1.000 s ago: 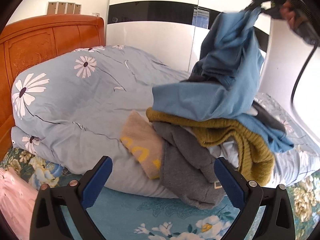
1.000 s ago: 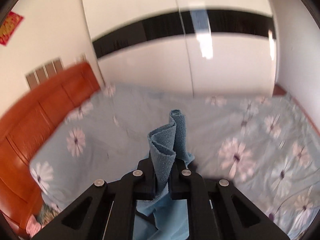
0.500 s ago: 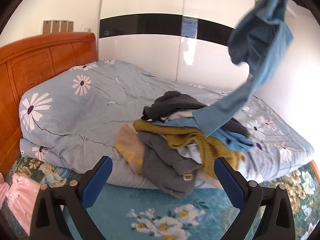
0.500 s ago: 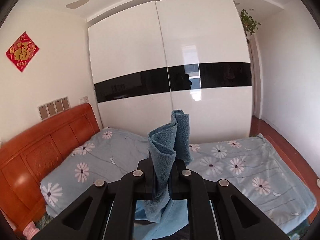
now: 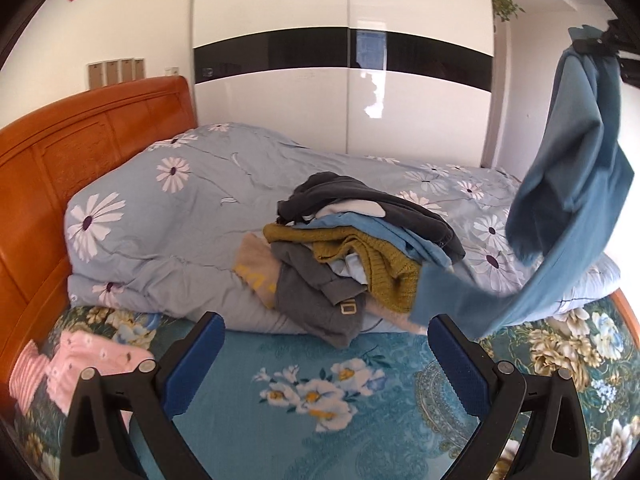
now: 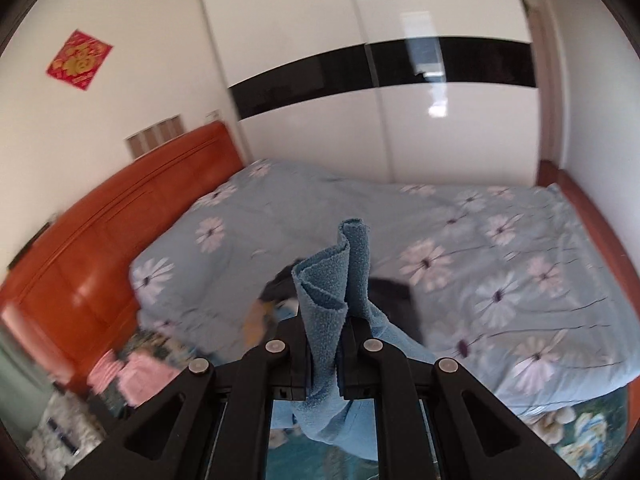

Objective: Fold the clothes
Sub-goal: 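Grasp the light blue garment with the right gripper and lift it off the pile, then carry the light blue garment down and lay it on the bedspread with the right gripper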

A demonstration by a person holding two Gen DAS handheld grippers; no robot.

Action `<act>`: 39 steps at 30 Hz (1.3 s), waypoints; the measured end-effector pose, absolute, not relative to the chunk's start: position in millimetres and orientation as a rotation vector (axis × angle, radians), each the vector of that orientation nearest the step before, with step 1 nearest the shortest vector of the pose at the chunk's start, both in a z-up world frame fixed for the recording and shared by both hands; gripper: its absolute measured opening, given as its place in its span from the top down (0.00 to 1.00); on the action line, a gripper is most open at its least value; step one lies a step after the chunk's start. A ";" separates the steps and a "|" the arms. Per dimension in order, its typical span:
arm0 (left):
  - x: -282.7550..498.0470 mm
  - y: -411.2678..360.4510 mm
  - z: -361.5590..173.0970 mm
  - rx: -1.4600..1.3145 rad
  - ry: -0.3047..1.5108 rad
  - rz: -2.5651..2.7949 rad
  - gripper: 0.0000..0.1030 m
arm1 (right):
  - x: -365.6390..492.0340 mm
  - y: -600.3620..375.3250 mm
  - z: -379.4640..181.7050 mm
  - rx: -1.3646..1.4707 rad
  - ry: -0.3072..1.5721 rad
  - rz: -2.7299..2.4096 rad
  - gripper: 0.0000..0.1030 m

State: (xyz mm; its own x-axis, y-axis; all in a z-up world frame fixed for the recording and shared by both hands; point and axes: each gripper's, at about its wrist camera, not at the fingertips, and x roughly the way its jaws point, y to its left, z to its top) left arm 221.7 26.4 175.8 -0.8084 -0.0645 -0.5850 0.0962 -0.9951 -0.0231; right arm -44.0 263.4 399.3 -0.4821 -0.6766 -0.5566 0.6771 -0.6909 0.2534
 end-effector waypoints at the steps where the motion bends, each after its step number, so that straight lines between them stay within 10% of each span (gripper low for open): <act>1: 226.6 23.0 175.8 0.935 0.087 -2.902 0.00 | -31.7 259.1 398.3 0.813 0.001 -2.144 0.91; 10: 261.1 -41.1 165.5 0.930 0.111 -2.825 0.00 | 15.5 264.3 362.2 0.823 -0.232 -1.865 0.91; 21: 245.0 -63.4 86.7 1.197 0.133 -2.775 0.00 | -46.6 305.2 36.2 1.744 -0.206 -1.993 0.91; 39: 150.2 -2.4 -38.7 1.637 0.361 -2.844 0.00 | -87.5 389.0 -27.2 1.856 -0.324 -2.187 0.86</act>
State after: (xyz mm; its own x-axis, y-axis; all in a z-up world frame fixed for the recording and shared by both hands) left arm 150.2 -2.4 -38.7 -0.4986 0.2453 -0.8314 -0.0295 -0.9634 -0.2665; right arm -87.5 389.0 -27.2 -0.1539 -0.3331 -0.9302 0.0491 -0.9429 0.3295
